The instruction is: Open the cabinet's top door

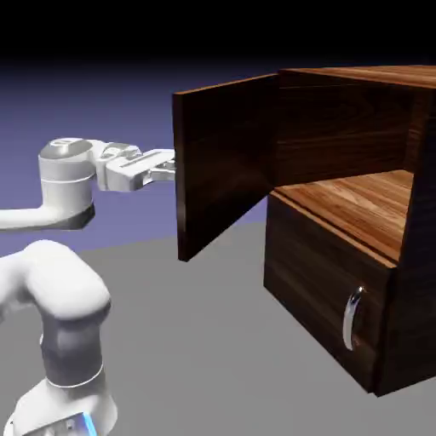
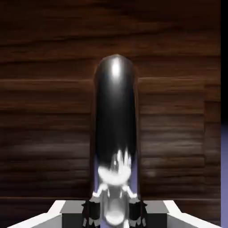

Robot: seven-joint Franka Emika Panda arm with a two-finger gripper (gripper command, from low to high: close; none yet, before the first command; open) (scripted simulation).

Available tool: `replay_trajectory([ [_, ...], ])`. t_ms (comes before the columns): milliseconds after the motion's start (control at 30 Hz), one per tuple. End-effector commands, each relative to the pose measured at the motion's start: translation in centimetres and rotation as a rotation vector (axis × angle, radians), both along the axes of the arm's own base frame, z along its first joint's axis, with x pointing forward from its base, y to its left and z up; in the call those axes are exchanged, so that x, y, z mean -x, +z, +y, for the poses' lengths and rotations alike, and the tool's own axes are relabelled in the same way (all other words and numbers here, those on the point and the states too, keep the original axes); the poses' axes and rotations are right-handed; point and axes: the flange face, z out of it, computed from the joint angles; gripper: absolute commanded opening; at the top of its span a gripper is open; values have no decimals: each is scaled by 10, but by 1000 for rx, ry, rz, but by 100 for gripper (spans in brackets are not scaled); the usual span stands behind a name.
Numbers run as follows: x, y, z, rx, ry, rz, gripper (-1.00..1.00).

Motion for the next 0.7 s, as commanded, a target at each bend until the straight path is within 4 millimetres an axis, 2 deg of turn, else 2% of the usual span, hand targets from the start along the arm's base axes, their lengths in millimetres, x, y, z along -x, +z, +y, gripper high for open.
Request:
replay_trajectory([
  [0, 3, 0, 9, 0, -23, 0, -100],
  [300, 25, 0, 103, 0, -231, 0, -100],
  [667, 26, 0, 203, 0, -449, 0, -100],
])
